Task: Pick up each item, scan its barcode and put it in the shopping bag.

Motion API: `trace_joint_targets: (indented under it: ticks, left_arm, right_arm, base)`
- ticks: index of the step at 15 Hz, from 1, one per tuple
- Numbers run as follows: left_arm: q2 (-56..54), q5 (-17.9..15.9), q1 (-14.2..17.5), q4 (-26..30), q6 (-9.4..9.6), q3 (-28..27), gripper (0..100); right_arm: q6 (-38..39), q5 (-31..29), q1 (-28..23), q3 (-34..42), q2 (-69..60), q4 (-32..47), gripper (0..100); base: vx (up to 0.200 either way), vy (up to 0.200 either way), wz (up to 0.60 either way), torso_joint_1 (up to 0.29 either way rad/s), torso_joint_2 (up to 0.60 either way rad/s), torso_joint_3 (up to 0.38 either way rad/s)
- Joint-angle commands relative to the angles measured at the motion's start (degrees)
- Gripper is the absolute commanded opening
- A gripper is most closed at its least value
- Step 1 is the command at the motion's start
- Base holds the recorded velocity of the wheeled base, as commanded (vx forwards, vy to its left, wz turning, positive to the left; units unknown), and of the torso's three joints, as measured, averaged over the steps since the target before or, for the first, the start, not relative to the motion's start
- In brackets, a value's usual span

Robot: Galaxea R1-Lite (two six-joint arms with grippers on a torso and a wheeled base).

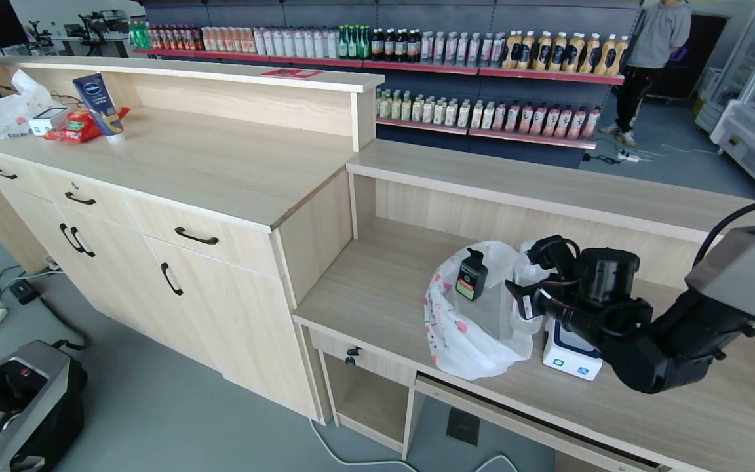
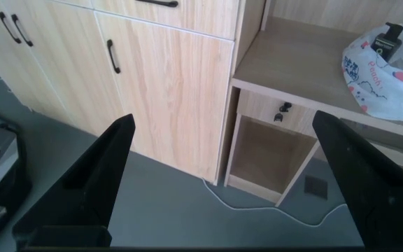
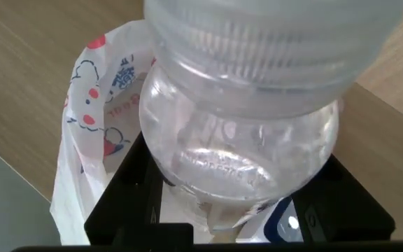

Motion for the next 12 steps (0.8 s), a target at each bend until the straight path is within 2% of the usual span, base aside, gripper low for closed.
trace_joint_targets:
  ticks: [1,5,9,12]
  left_arm:
    - [0.1,0.0,0.0,0.0,-0.02,0.0,100]
    - [0.1,0.0,0.0,0.0,-0.02,0.0,100]
    - [0.1,0.0,0.0,0.0,-0.02,0.0,100]
    - [0.1,0.0,0.0,0.0,-0.02,0.0,100]
  right_arm:
    - [0.0,1.5,0.4,-3.0,8.1,-4.1,0]
    - [-0.1,8.0,0.4,-7.0,15.0,-12.1,0]
    - [0.0,8.9,0.7,-12.1,20.1,-12.9,0]
    - [0.0,14.0,0.7,-17.7,24.2,-13.3,0]
  base:
    - [0.000,0.000,0.00,0.000,0.00,0.000]
    - [0.000,0.000,0.00,0.000,0.00,0.000]
    - [0.000,0.000,0.00,0.000,0.00,0.000]
    - [0.000,0.000,0.00,0.000,0.00,0.000]
